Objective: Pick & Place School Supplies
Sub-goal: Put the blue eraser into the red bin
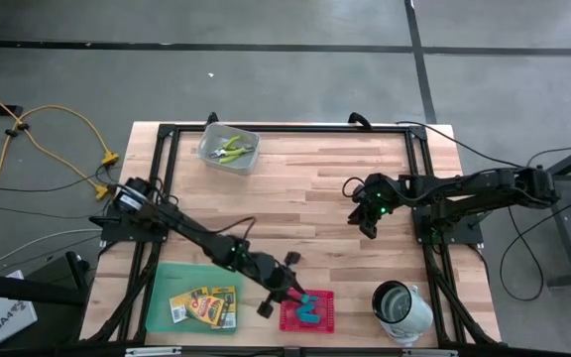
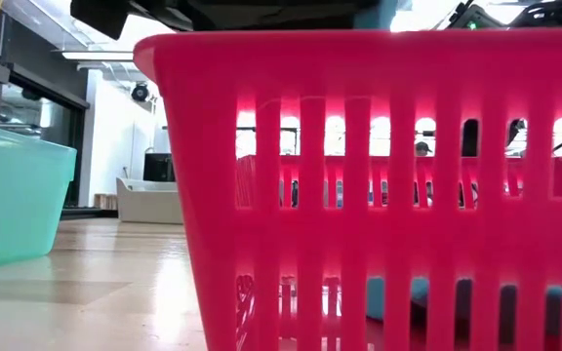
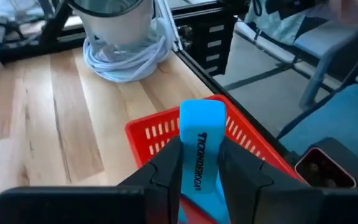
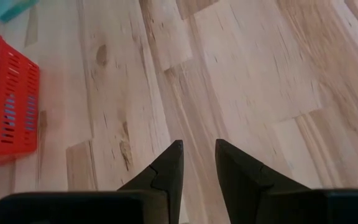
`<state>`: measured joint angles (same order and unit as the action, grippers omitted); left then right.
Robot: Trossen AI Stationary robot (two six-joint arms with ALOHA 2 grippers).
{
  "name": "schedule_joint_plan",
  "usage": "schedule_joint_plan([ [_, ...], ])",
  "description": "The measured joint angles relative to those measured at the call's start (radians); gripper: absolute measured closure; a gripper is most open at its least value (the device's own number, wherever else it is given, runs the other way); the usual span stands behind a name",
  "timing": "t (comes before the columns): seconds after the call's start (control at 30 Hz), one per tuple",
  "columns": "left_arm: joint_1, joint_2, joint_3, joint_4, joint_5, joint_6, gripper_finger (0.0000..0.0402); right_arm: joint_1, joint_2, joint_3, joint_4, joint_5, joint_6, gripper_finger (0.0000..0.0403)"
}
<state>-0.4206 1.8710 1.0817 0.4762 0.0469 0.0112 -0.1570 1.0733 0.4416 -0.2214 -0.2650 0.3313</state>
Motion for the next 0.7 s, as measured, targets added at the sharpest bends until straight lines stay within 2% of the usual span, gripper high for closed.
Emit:
schedule_joint_plan([
  [0.47,-0.044,0.009,0.169,-0.402,-0.011,-0.112,0.032,0.0,0.0,0.0,0.002,0.0,0.003,0.0318],
  [0.7,-0.04,0.03,0.173,-0.409,0.003,-0.176,0.0307,0.0,0.0,0.0,0.002,0.0,0.004,0.0318],
])
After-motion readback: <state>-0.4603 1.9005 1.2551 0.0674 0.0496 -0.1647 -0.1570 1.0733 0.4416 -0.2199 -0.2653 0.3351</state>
